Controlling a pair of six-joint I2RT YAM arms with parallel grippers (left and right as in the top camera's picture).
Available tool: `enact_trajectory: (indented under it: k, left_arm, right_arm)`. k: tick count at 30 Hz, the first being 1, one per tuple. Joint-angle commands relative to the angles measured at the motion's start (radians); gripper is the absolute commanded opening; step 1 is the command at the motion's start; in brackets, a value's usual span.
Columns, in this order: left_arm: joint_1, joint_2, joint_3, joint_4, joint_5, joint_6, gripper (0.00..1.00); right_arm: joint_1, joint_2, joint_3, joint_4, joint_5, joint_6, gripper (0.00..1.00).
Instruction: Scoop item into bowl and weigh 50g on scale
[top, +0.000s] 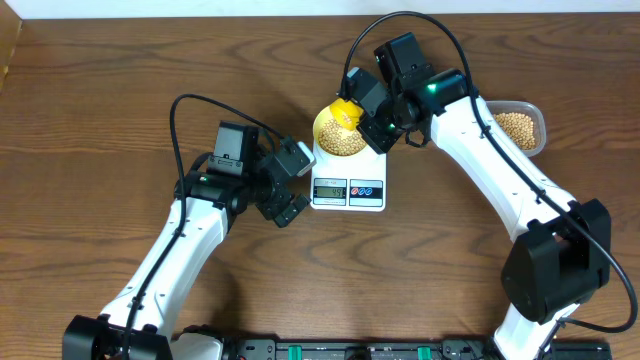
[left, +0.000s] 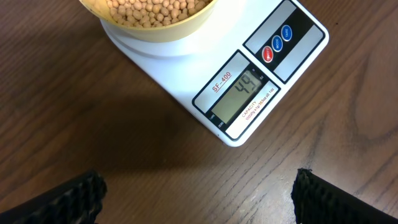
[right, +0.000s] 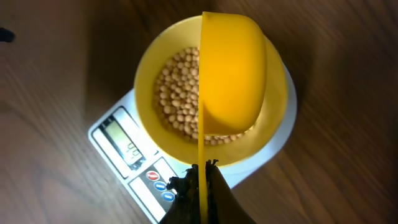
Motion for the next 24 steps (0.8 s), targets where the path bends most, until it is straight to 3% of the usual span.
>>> enact_trajectory:
  k: [1,9,24]
  left_arm:
    - [0.005,-0.013,0.001,0.0,0.013,0.014,0.98]
    - [0.005,-0.013,0.001,0.0,0.013,0.014,0.98]
    - [0.005,-0.013,0.001,0.0,0.013,0.014,0.98]
  right_arm:
    - [-0.002,-0.027,0.022,-0.002,-0.083,0.025,0.01]
    - [-0.077,-0.027,0.022,-0.019,-0.226,0.07,0.01]
    - [-0.09,-0.027,0.022,-0.049,-0.237,0.069,0.01]
